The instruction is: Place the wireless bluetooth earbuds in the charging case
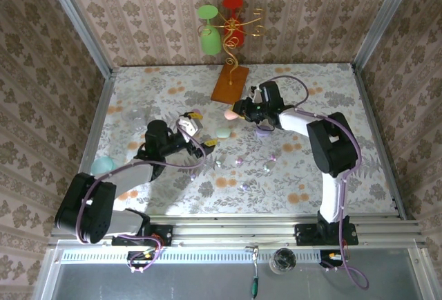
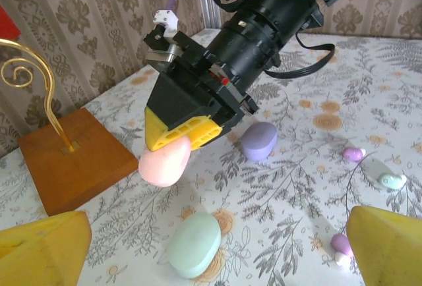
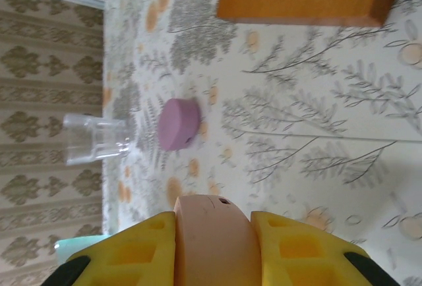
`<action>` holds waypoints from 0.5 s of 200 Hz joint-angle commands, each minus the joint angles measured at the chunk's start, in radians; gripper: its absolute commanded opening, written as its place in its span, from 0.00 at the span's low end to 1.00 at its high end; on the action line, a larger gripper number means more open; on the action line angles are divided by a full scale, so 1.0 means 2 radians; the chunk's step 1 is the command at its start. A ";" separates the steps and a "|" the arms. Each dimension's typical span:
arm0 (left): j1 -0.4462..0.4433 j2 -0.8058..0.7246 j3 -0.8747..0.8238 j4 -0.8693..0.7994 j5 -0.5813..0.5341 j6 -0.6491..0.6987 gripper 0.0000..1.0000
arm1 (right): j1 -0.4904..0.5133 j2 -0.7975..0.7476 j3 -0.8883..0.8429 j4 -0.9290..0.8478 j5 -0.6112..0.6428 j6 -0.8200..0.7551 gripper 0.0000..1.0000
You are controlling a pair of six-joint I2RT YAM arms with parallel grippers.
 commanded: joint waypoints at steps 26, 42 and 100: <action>-0.002 -0.014 0.010 -0.043 -0.010 0.032 1.00 | -0.003 0.054 0.056 -0.060 0.055 -0.039 0.20; -0.002 -0.014 0.013 -0.054 -0.011 0.037 1.00 | -0.004 0.069 0.070 -0.075 0.061 -0.050 0.22; -0.007 -0.010 0.057 -0.173 -0.042 0.104 1.00 | -0.009 0.060 0.084 -0.110 0.087 -0.086 0.45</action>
